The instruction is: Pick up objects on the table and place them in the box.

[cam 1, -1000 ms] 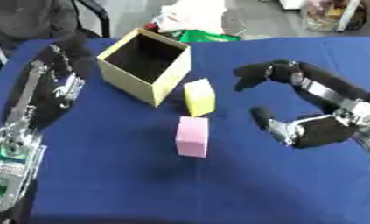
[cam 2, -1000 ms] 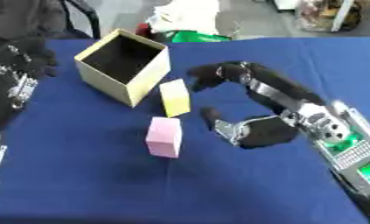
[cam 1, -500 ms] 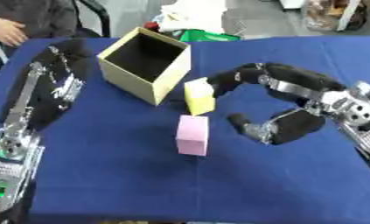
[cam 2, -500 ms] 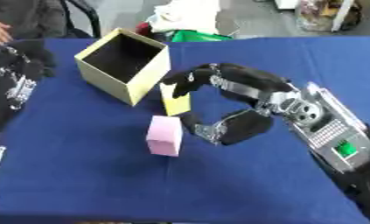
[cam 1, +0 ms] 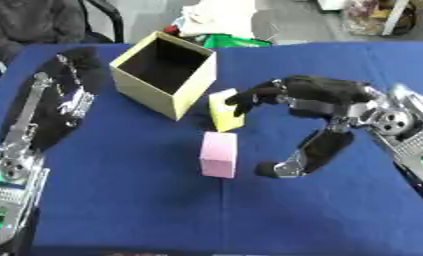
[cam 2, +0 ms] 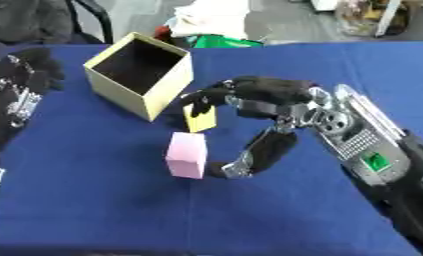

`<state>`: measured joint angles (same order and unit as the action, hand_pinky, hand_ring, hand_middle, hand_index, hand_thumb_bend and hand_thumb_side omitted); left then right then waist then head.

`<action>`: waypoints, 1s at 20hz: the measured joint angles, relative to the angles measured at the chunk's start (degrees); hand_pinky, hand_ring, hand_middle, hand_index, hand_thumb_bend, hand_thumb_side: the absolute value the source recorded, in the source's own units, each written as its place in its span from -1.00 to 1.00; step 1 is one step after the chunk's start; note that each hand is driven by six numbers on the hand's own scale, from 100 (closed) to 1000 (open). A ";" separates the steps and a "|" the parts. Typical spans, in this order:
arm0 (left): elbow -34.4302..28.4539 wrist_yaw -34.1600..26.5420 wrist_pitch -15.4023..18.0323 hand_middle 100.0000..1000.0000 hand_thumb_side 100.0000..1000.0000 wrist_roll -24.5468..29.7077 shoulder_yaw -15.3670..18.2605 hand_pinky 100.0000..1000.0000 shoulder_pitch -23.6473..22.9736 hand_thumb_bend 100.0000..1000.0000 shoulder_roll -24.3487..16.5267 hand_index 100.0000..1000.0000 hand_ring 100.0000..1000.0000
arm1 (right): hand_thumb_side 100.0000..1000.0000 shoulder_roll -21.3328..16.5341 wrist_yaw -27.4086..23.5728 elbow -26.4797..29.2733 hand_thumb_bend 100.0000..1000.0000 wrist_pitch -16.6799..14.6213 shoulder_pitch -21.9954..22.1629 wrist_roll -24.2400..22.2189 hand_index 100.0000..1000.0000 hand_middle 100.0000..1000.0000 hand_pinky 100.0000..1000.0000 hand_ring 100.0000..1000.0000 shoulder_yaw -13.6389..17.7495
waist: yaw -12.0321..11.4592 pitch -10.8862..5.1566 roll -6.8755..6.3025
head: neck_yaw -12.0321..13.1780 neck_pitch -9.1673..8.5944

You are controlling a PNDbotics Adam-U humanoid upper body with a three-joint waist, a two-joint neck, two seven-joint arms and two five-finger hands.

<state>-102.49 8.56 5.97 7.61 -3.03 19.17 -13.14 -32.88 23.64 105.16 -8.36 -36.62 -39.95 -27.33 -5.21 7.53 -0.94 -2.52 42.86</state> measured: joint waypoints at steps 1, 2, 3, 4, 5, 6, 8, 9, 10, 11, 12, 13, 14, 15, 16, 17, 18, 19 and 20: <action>0.00 0.00 -0.01 0.23 0.22 0.06 -0.04 0.17 0.00 -0.47 0.00 0.61 0.28 | -0.32 0.21 0.64 -0.28 -0.25 -0.30 -0.43 -1.21 1.00 0.52 0.62 0.58 -0.36 | -0.03 -0.05 0.00 | -0.09 0.01; 0.00 0.00 -0.02 0.23 0.22 0.15 -0.14 0.17 0.00 -0.47 0.00 0.61 0.28 | -0.32 0.46 1.26 -0.62 -0.25 -0.61 -0.89 -2.40 1.00 0.52 0.62 0.58 -0.72 | -0.10 -0.12 0.01 | -0.16 0.03; 0.00 0.00 -0.03 0.23 0.22 0.21 -0.24 0.17 0.00 -0.47 0.00 0.61 0.28 | -0.32 0.77 1.87 -1.03 -0.24 -0.88 -1.29 -3.55 1.00 0.52 0.62 0.58 -1.01 | -0.16 -0.15 0.02 | -0.21 0.07; 0.01 0.00 -0.02 0.23 0.22 0.25 -0.31 0.17 -0.01 -0.47 0.00 0.61 0.28 | -0.32 1.10 2.44 -1.61 -0.24 -1.11 -1.64 -4.55 1.00 0.52 0.62 0.58 -1.31 | -0.23 -0.16 0.03 | -0.24 0.15; 0.01 -0.01 0.01 0.23 0.22 0.31 -0.32 0.18 -0.01 -0.47 0.00 0.61 0.28 | -0.32 1.52 2.97 -2.33 -0.24 -1.31 -1.98 -5.48 1.00 0.52 0.62 0.58 -1.61 | -0.30 -0.16 0.03 | -0.28 0.22; 0.02 -0.02 0.03 0.23 0.22 0.36 -0.32 0.17 -0.01 -0.47 0.00 0.61 0.28 | -0.32 2.01 3.53 -3.21 -0.24 -1.52 -2.33 -6.30 1.00 0.52 0.62 0.58 -1.88 | -0.39 -0.17 0.03 | -0.37 0.27; 0.02 -0.03 0.04 0.23 0.22 0.41 -0.34 0.18 -0.02 -0.47 0.00 0.61 0.27 | -0.33 3.16 4.67 -5.45 -0.25 -1.85 -2.99 -7.49 1.00 0.52 0.62 0.58 -2.36 | -0.57 -0.19 0.02 | -0.54 0.41; 0.03 -0.04 0.02 0.23 0.22 0.45 -0.35 0.18 -0.02 -0.47 0.00 0.61 0.27 | -0.33 3.83 5.33 -6.75 -0.25 -2.05 -3.29 -7.85 1.00 0.52 0.61 0.58 -2.45 | -0.68 -0.20 0.01 | -0.63 0.42; 0.03 -0.05 0.00 0.23 0.22 0.48 -0.36 0.18 -0.02 -0.47 0.00 0.61 0.27 | -0.32 4.50 6.02 -8.16 -0.25 -2.28 -3.54 -8.08 1.00 0.52 0.61 0.58 -2.59 | -0.79 -0.20 -0.01 | -0.67 0.42; 0.04 -0.05 -0.02 0.23 0.22 0.51 -0.39 0.18 -0.03 -0.47 0.00 0.61 0.27 | -0.32 5.19 6.64 -9.57 -0.26 -2.50 -3.78 -8.19 0.99 0.52 0.61 0.58 -2.69 | -0.83 -0.20 -0.01 | -0.71 0.43; 0.04 -0.06 -0.03 0.23 0.22 0.53 -0.45 0.18 -0.03 -0.47 0.00 0.61 0.27 | -0.31 5.81 7.25 -10.97 -0.26 -2.72 -3.99 -8.15 0.99 0.52 0.61 0.58 -2.70 | -0.84 -0.21 -0.02 | -0.73 0.43; 0.05 -0.08 -0.04 0.23 0.22 0.55 -0.50 0.18 -0.03 -0.47 0.00 0.61 0.27 | -0.30 6.38 7.84 -12.35 -0.26 -2.98 -4.26 -7.94 0.99 0.52 0.61 0.58 -2.70 | -0.86 -0.21 -0.04 | -0.77 0.43; 0.05 -0.11 -0.03 0.23 0.22 0.58 -0.57 0.18 -0.03 -0.47 0.00 0.61 0.27 | -0.30 6.90 8.41 -13.59 -0.27 -3.24 -4.44 -7.66 0.99 0.51 0.61 0.58 -2.69 | -0.88 -0.21 -0.05 | -0.82 0.43; 0.06 -0.15 -0.03 0.23 0.22 0.63 -0.63 0.18 -0.04 -0.47 0.01 0.61 0.27 | -0.29 7.39 9.03 -14.77 -0.27 -3.46 -4.66 -7.28 0.99 0.51 0.60 0.58 -2.68 | -0.88 -0.21 -0.05 | -0.88 0.43; 0.06 -0.20 -0.04 0.23 0.22 0.68 -0.64 0.18 -0.04 -0.47 0.01 0.61 0.27 | -0.29 7.83 9.57 -15.80 -0.28 -3.67 -4.78 -6.82 0.99 0.51 0.60 0.57 -2.66 | -0.88 -0.21 -0.06 | -0.92 0.43; 0.07 -0.22 -0.05 0.23 0.22 0.70 -0.64 0.18 -0.04 -0.47 0.01 0.61 0.27 | -0.28 8.20 10.07 -16.70 -0.28 -3.84 -4.78 -6.36 0.99 0.51 0.60 0.57 -2.65 | -0.88 -0.21 -0.06 | -0.93 0.43; 0.09 -0.24 -0.04 0.23 0.22 0.71 -0.64 0.18 -0.04 -0.47 0.01 0.61 0.27 | -0.27 8.53 10.55 -17.52 -0.29 -3.97 -4.83 -5.87 0.99 0.51 0.60 0.57 -2.64 | -0.88 -0.21 -0.07 | -0.95 0.43; 0.13 -0.26 -0.03 0.23 0.22 0.72 -0.64 0.18 -0.05 -0.47 0.02 0.61 0.27 | -0.27 8.83 10.97 -18.25 -0.29 -4.05 -4.96 -5.36 0.98 0.51 0.60 0.57 -2.60 | -0.87 -0.21 -0.08 | -0.96 0.43; 0.15 -0.27 -0.03 0.23 0.23 0.73 -0.64 0.18 -0.05 -0.47 0.02 0.61 0.27 | -0.27 9.08 11.32 -18.86 -0.29 -4.09 -5.08 -4.85 0.98 0.50 0.60 0.57 -2.48 | -0.86 -0.21 -0.09 | -0.97 0.43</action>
<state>-102.34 8.29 5.94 8.34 -3.67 19.12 -13.12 -23.80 34.97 86.31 -12.45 -41.70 -44.80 -29.81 -6.08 7.32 -1.03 -3.48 43.29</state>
